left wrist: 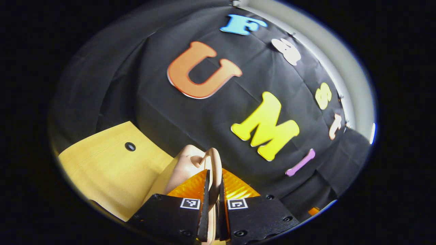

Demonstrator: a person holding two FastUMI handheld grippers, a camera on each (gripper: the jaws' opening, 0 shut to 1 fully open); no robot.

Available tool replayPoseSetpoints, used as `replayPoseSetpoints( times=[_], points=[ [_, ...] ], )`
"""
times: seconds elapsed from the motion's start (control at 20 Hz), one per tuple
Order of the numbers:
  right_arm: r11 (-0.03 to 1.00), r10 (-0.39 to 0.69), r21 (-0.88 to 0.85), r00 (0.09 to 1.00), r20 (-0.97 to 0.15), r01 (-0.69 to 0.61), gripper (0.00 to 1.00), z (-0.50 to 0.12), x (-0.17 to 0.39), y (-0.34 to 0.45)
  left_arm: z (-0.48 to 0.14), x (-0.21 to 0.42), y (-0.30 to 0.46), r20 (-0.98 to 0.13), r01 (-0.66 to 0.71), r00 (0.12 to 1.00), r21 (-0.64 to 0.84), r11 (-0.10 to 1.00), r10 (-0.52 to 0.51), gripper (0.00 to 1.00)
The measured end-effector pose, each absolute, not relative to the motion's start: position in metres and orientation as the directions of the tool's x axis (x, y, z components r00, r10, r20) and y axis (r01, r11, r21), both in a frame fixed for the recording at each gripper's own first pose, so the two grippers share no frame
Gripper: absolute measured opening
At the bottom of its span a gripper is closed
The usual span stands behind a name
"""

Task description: First open the suitcase, pack the skin care products into it, and then close the suitcase.

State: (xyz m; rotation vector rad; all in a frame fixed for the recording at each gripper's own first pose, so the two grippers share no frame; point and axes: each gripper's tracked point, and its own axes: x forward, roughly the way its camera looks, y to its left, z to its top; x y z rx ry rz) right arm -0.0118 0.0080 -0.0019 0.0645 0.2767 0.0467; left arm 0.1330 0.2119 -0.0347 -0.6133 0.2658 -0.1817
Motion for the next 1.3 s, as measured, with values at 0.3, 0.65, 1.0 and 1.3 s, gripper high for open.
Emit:
replayPoseSetpoints(
  times=[0.3, 0.65, 1.0, 1.3],
  points=[
    [0.997, -0.052, 0.04, 0.96, -0.277, 0.066, 0.7, 0.001, -0.032, -0.067, -0.08, 0.152, 0.086, -0.264, 0.141, 0.934, -0.343, 0.929, -0.24, 0.15],
    [0.984, -0.17, -0.001, 0.941, -0.293, 0.177, 0.7, -0.003, -0.058, -0.14, -0.17, 0.157, 0.021, -0.371, 0.241, 0.896, -0.052, 0.969, -0.243, 0.15],
    [0.967, -0.244, -0.01, 0.909, -0.337, 0.256, 0.7, -0.017, -0.076, -0.189, -0.24, 0.161, -0.011, -0.445, 0.278, 0.872, 0.112, 0.954, -0.202, 0.15],
    [0.966, -0.245, -0.009, 0.899, -0.364, 0.26, 0.65, -0.029, -0.081, -0.194, -0.279, 0.157, -0.018, -0.53, 0.247, 0.838, 0.164, 0.955, -0.126, 0.15]
  ],
)
